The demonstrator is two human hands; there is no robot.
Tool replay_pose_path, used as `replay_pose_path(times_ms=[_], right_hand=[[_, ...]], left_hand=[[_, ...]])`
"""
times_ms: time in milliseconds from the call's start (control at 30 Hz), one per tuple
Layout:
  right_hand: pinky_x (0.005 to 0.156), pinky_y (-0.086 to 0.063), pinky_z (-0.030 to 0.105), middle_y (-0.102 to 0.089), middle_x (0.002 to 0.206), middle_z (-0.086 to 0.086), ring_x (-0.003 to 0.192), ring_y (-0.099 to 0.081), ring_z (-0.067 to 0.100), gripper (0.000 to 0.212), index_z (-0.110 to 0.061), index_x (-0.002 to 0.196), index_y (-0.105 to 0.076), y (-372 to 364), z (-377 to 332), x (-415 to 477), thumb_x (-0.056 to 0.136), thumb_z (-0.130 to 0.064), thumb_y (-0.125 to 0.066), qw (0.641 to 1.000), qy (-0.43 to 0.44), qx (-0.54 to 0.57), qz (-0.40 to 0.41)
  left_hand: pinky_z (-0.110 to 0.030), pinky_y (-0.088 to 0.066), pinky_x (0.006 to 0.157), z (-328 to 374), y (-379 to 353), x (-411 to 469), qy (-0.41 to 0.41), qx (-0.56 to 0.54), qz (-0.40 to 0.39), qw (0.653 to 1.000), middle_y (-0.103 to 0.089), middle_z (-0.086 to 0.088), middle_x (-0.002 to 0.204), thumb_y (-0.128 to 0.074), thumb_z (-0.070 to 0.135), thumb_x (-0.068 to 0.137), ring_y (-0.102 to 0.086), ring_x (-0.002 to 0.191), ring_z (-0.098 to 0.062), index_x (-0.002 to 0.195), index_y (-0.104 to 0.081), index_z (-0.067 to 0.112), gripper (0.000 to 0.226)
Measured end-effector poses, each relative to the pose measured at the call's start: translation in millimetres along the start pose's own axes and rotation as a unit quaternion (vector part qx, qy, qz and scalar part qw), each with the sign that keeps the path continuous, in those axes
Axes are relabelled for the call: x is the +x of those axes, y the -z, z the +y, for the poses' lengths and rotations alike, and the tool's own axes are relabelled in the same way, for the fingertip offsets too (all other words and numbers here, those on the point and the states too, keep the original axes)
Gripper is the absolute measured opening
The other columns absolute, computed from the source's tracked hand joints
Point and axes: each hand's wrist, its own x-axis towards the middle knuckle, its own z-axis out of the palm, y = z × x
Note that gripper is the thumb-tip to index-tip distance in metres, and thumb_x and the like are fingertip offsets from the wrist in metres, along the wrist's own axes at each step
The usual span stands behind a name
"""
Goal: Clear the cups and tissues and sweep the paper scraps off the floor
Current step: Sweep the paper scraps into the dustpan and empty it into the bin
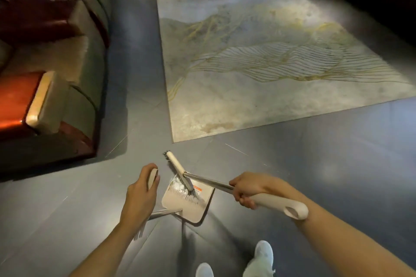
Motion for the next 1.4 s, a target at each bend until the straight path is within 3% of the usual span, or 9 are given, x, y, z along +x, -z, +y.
replay_pose_path(times_ms=[233, 367, 467, 567, 633, 700, 900, 1033, 1400], right_hand=[[0.035, -0.032, 0.014, -0.041, 0.053, 0.007, 0.035, -0.037, 0.011, 0.057, 0.004, 0.142, -0.037, 115, 58, -72, 0.085, 0.005, -0.041, 0.985, 0.002, 0.149, 0.085], [0.034, -0.034, 0.014, -0.043, 0.049, 0.007, 0.032, -0.039, 0.010, 0.055, 0.004, 0.139, -0.041, 198, 106, -101, 0.085, 0.005, -0.043, 0.971, 0.006, 0.202, 0.124], [0.035, -0.036, 0.015, -0.048, 0.044, 0.005, 0.032, -0.042, 0.009, 0.026, -0.001, 0.106, -0.060, 261, 138, -118, 0.085, 0.001, -0.045, 0.962, -0.001, 0.231, 0.147], [0.035, -0.036, 0.013, -0.047, 0.038, 0.002, 0.029, -0.041, 0.008, 0.010, -0.003, 0.082, -0.051, 307, 168, -135, 0.086, 0.001, -0.043, 0.954, -0.009, 0.248, 0.167], [0.034, -0.035, 0.012, -0.044, 0.036, 0.002, 0.028, -0.039, 0.008, 0.012, -0.003, 0.087, -0.050, 331, 185, -145, 0.087, 0.002, -0.040, 0.950, -0.014, 0.261, 0.174], [0.033, -0.034, 0.013, -0.044, 0.039, 0.001, 0.029, -0.039, 0.008, 0.022, -0.002, 0.106, -0.051, 351, 197, -153, 0.088, 0.002, -0.040, 0.944, -0.021, 0.266, 0.193], [0.033, -0.033, 0.015, -0.043, 0.051, 0.005, 0.034, -0.038, 0.008, 0.040, -0.003, 0.127, -0.045, 375, 200, -165, 0.088, 0.003, -0.042, 0.941, -0.031, 0.255, 0.222], [0.033, -0.034, 0.015, -0.043, 0.056, 0.007, 0.034, -0.038, 0.009, 0.045, 0.002, 0.133, -0.042, 363, 181, -164, 0.089, 0.004, -0.041, 0.949, -0.036, 0.220, 0.224], [0.030, -0.034, 0.012, -0.040, 0.054, 0.004, 0.029, -0.035, 0.006, 0.049, -0.011, 0.139, -0.035, 249, 64, -109, 0.092, 0.002, -0.036, 0.962, -0.055, 0.244, 0.104]], left_hand=[[-0.039, -0.055, 0.061, 123, -54, 71, -0.103, -0.021, -0.012, 0.994, -0.059, 0.001, 0.075, -0.043, 0.037, 0.096, -0.057, 0.061, -0.020, 0.105, -0.036, 0.044, 0.014], [-0.041, -0.052, 0.063, 214, -100, 112, -0.157, -0.024, 0.015, 0.987, -0.060, -0.002, 0.075, -0.041, 0.039, 0.096, -0.057, 0.061, -0.025, 0.110, -0.038, 0.039, 0.015], [-0.037, -0.046, 0.059, 282, -138, 136, -0.179, -0.042, 0.042, 0.982, -0.060, -0.009, 0.074, -0.042, 0.034, 0.097, -0.055, 0.055, -0.025, 0.115, -0.043, 0.028, 0.019], [-0.036, -0.043, 0.061, 330, -172, 148, -0.187, -0.062, 0.052, 0.979, -0.057, -0.009, 0.082, -0.042, 0.028, 0.098, -0.054, 0.058, -0.026, 0.119, -0.045, 0.020, 0.022], [-0.036, -0.043, 0.058, 350, -192, 153, -0.181, -0.062, 0.053, 0.980, -0.057, -0.010, 0.075, -0.041, 0.029, 0.098, -0.053, 0.057, -0.027, 0.118, -0.043, 0.022, 0.021], [-0.037, -0.043, 0.056, 360, -210, 157, -0.172, -0.066, 0.057, 0.981, -0.058, -0.012, 0.073, -0.042, 0.029, 0.098, -0.053, 0.056, -0.029, 0.117, -0.043, 0.022, 0.020], [-0.026, -0.039, 0.048, 357, -237, 145, -0.164, -0.101, 0.061, 0.979, -0.058, -0.006, 0.071, -0.042, 0.030, 0.097, -0.054, 0.052, -0.019, 0.120, -0.044, 0.021, 0.024], [-0.028, -0.043, 0.051, 331, -227, 134, -0.146, -0.115, 0.062, 0.981, -0.058, -0.003, 0.072, -0.041, 0.033, 0.097, -0.056, 0.056, -0.019, 0.117, -0.042, 0.029, 0.020], [-0.021, -0.044, 0.051, 159, -104, 73, -0.089, -0.078, 0.043, 0.992, -0.056, 0.009, 0.070, -0.044, 0.035, 0.097, -0.055, 0.058, -0.013, 0.116, -0.044, 0.036, 0.019]])
